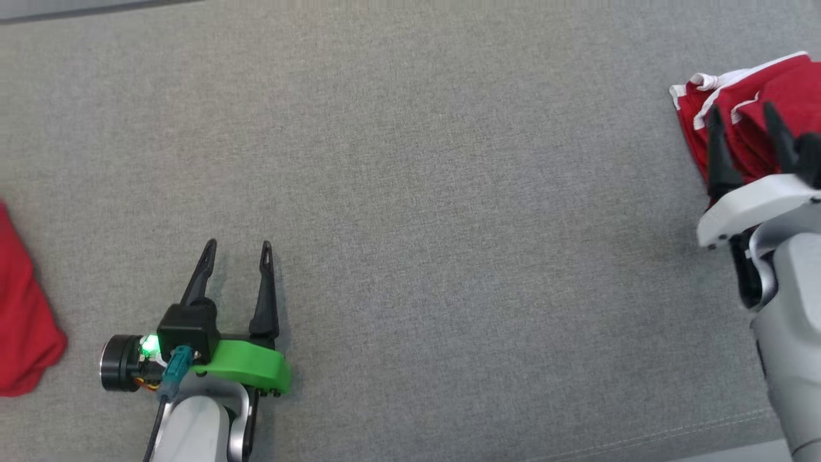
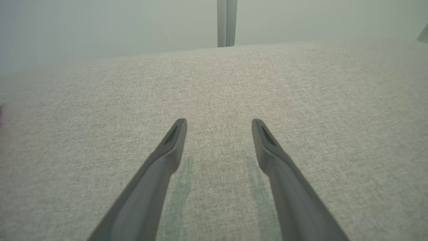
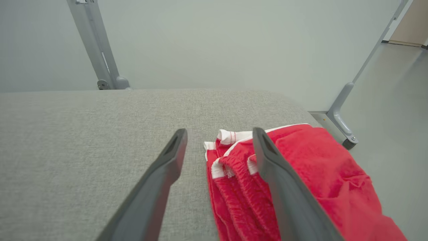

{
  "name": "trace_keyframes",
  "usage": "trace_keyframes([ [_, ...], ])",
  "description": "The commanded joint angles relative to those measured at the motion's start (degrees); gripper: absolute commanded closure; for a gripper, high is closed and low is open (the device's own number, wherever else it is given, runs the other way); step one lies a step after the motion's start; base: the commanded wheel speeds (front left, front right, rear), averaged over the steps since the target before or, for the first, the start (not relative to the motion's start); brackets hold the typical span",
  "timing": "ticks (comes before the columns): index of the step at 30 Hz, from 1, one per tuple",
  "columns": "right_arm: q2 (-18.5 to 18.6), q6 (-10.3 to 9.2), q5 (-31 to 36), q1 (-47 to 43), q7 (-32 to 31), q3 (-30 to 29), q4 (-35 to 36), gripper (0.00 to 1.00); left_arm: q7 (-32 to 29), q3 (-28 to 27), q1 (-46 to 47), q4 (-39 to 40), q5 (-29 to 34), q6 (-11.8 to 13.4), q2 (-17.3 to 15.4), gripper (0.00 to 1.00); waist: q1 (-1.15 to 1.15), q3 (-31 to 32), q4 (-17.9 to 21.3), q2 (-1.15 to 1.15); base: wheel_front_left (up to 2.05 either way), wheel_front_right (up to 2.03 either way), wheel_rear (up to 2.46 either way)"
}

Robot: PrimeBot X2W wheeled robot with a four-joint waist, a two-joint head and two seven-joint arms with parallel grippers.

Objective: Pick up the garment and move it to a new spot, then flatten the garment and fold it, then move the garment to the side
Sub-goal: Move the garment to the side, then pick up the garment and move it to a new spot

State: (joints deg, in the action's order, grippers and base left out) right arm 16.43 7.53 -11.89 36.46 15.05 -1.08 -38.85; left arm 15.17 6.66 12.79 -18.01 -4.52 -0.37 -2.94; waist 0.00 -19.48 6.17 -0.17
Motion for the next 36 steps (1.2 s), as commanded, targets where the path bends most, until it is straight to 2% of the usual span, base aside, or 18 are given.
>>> trace_keyframes([
  [1, -0.42, -0.08, -0.07, -1.50, 0.15, 0.30, 0.95, 0.00, -0.04, -0.45, -0.85, -0.07, -0.54, 0.33, -0.10, 0.00, 0.00, 4.02, -0.14, 0.17, 0.00, 0.00, 0.00],
  [6, -5.21, -0.08, -1.50, -9.15, 0.16, 2.11, 7.06, 0.00, -0.02, -1.57, -3.26, -0.39, -1.51, 0.74, -0.05, 0.00, 0.00, 7.70, -1.67, 0.17, 0.00, 0.00, 0.00],
  [12, -9.97, -0.08, -2.36, -17.49, 0.16, 3.30, 9.66, 0.00, -0.02, -2.35, -6.63, -0.91, -3.51, 1.46, -0.02, 0.00, 0.00, 11.95, -3.05, 0.17, 0.00, 0.00, 0.00],
  [24, -12.40, -0.07, -2.56, -25.80, 0.16, 5.37, 14.27, 0.00, -0.02, -4.54, -11.95, -0.61, -5.01, 1.87, -0.02, 0.00, 0.00, 19.38, -4.70, 0.17, 0.00, 0.00, 0.00],
  [36, -13.20, -0.06, -2.69, -28.22, 0.16, 6.47, 15.25, 0.00, -0.02, -5.77, -13.60, -0.69, -5.02, 1.67, -0.02, 0.00, 0.00, 21.20, -5.07, 0.17, 0.00, 0.00, 0.00],
])
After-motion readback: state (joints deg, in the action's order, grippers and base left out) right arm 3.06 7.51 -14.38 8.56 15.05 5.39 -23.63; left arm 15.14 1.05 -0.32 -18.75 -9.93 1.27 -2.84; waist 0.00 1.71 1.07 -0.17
